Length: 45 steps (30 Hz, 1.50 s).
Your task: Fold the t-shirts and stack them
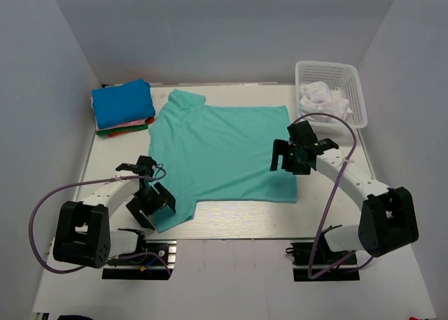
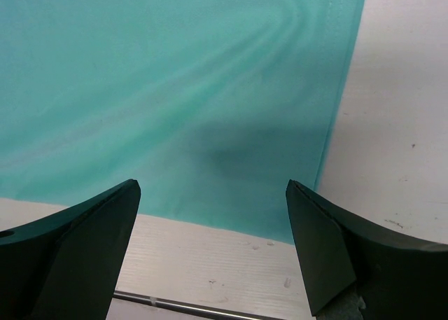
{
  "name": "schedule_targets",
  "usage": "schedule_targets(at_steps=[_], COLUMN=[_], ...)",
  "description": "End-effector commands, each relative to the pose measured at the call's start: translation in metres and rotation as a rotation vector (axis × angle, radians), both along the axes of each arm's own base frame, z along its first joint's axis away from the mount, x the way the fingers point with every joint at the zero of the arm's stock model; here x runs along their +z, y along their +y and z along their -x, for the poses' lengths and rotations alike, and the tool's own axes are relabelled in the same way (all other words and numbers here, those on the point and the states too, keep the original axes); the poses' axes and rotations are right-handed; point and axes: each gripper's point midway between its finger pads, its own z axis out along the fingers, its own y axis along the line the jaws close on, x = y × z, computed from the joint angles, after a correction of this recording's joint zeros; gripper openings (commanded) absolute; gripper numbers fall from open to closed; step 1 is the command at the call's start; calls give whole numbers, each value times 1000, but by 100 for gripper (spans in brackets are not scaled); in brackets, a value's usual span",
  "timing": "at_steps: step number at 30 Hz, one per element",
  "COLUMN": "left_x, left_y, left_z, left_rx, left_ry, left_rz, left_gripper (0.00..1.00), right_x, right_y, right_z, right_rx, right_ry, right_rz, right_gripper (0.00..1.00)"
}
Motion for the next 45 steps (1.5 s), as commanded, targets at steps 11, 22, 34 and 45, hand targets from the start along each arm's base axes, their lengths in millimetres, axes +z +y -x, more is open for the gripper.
schedule_targets(at_steps=[11,22,34,45], left_x=[-24,12,30,40], left_y=[2,-8,-12,-10], left_z=[4,3,-11,-18], left_rx=[34,59,20,-21], left_ry=[64,-16,-75,-60], left_rz=[-44,21,45,31], left_gripper=[42,30,0,0], right_x=[1,-17,-51,-76], right_y=[-27,-30,-30,-41], right_z=[18,50,80,102], right_rx=[-93,-72,-82,-98], right_ry=[12,156,261,351], right_rz=[66,71,47,103], right_gripper=[90,90,76,56])
